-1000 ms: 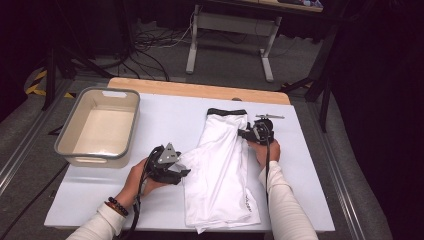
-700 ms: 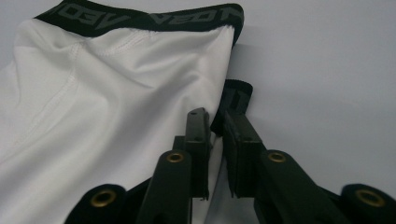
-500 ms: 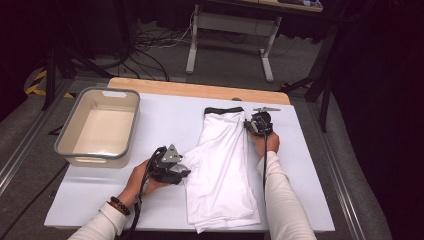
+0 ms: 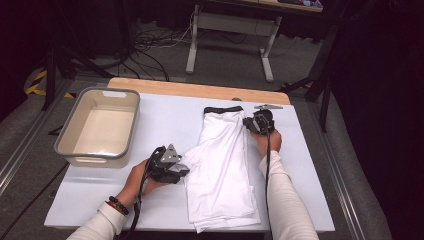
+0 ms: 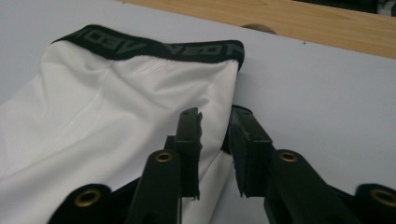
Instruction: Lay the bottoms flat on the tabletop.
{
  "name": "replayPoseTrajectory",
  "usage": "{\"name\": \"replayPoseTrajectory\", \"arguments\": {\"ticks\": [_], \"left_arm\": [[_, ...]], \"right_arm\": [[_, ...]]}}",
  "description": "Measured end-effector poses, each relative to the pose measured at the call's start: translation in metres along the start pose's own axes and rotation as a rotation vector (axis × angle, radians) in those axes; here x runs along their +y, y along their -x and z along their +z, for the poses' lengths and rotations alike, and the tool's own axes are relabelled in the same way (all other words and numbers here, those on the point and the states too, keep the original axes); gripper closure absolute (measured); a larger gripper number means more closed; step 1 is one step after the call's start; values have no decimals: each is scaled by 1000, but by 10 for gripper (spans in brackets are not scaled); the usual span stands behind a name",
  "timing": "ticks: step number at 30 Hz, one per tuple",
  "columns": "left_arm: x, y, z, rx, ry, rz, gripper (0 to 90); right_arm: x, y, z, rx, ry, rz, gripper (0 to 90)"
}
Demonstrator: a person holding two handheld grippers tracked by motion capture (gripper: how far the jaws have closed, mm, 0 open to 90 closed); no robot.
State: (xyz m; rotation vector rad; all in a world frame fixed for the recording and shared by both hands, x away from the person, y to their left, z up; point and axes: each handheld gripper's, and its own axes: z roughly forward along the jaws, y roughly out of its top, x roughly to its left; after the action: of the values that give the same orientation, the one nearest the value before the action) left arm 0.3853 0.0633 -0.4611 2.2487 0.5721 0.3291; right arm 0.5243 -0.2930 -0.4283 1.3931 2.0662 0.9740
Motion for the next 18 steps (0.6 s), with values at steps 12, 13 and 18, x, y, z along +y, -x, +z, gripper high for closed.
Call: {"name": "replayPoseTrajectory", "arguments": {"ticks": [12, 13, 18], "left_arm": [[5, 31, -40, -54, 144, 44, 500], [7, 40, -43, -69, 158, 58, 501], [14, 92, -39, -209, 141, 163, 452]], "right_arm": [[-63, -37, -76, 171, 5, -149, 649], [-72, -42, -82, 188, -8, -158, 641], [-104, -60, -113, 209, -37, -226, 611]]}}
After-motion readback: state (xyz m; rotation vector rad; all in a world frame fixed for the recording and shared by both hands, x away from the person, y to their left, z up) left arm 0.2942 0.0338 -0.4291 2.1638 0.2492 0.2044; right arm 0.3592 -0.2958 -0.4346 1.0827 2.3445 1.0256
